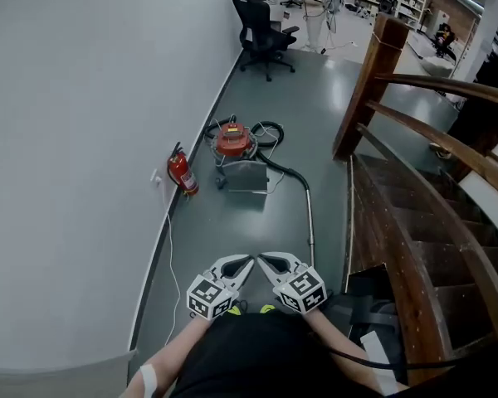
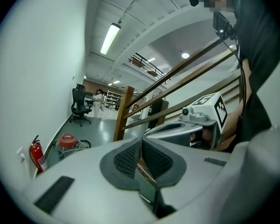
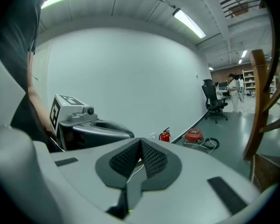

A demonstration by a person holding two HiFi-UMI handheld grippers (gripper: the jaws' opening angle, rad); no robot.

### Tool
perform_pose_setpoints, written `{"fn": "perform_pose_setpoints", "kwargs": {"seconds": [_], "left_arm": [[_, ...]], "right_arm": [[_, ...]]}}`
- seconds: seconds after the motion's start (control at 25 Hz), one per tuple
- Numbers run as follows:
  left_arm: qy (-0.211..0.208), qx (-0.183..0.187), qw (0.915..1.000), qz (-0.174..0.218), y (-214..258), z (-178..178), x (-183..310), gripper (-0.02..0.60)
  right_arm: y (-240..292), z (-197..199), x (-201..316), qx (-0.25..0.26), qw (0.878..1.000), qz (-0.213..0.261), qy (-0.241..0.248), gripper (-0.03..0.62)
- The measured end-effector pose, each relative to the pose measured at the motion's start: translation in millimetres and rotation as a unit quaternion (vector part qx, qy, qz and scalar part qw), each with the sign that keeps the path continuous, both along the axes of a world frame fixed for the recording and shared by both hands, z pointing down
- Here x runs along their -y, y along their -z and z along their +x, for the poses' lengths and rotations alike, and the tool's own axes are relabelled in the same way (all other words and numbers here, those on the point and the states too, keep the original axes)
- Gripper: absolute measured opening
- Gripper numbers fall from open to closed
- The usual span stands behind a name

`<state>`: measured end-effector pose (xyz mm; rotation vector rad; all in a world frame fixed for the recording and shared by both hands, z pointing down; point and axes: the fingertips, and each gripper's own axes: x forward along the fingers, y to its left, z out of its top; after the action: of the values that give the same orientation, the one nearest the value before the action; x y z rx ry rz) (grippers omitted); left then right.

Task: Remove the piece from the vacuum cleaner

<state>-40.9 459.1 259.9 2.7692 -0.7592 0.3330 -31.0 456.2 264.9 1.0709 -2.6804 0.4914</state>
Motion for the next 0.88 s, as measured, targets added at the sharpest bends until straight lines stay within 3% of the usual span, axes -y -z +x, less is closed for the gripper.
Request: {"fn": "perform_pose_setpoints", "kwargs": {"seconds": [0.88], "left_arm": [[0.050,0.028,0.9982,-0.019,-21,28,-9,0.020]], "right_arm": [[-18,23,-6,0.024,0.998,-0.024,0.051,0.012]]}}
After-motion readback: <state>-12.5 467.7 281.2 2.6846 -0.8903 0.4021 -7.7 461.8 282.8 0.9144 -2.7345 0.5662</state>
